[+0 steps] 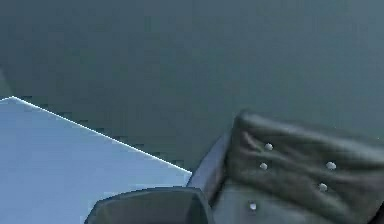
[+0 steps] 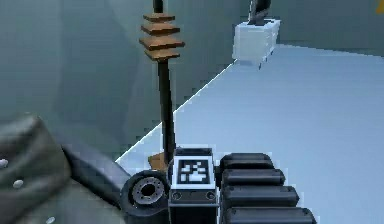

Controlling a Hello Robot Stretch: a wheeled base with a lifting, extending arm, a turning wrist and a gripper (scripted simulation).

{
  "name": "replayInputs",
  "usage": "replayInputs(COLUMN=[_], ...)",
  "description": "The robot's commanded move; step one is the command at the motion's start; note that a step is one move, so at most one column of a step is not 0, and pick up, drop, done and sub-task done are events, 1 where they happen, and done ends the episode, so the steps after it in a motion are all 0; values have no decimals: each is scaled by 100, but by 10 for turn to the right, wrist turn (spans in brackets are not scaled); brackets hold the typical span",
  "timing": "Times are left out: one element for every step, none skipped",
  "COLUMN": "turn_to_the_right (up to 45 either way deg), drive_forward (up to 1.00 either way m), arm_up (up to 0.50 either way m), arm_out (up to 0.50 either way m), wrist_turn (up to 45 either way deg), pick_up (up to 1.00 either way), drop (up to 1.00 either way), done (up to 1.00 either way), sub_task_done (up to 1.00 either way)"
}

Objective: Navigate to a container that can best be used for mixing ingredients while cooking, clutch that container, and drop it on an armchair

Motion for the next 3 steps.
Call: replayInputs(turn_to_the_right=[450,240,-450], drive_forward=[0,0,0], arm_up=[0,0,0], arm_out=[0,0,0], wrist_turn=[0,0,0], pick_up=[0,0,0], drop=[0,0,0], done=[0,0,0], sub_task_done=[0,0,0])
